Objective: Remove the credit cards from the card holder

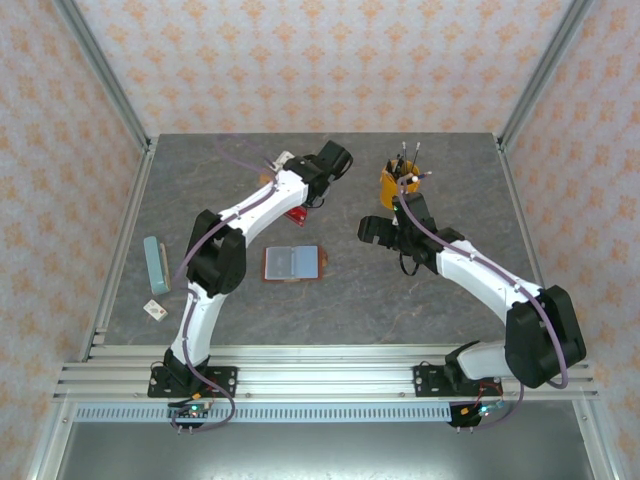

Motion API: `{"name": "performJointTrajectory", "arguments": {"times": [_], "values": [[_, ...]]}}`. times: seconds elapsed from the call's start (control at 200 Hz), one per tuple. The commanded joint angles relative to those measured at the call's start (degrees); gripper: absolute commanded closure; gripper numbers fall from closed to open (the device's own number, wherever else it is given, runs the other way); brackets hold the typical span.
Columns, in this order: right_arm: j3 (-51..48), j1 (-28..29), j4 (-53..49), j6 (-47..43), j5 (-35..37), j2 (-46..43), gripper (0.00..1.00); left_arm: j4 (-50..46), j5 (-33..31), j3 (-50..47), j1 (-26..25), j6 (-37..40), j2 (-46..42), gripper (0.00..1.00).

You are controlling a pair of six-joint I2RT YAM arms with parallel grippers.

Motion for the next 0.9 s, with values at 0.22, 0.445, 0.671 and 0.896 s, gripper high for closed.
{"name": "performJointTrajectory", "arguments": {"times": [0.22, 0.445, 0.671, 0.896], "values": [[0.4, -0.2, -0.5, -0.6, 1.2, 0.8, 0.00, -1.8, -2.0, 3.1, -0.3, -3.7, 2.7, 1.00], [1.2, -0.2, -1.6, -1.1, 1.2, 1.5, 0.00, -2.6, -2.9, 3.5, -0.3, -5.5, 3.9, 0.98], [1.5, -0.1, -1.9, -1.1, 1.1, 1.9, 0.00, -2.7, -2.4, 4.5, 0.0, -6.0, 4.7, 0.93], [1.7, -0.2, -1.9, -1.0, 1.0, 2.4, 0.00, -2.2, -0.8, 5.6, 0.5, -5.0, 5.5, 0.84]]}}
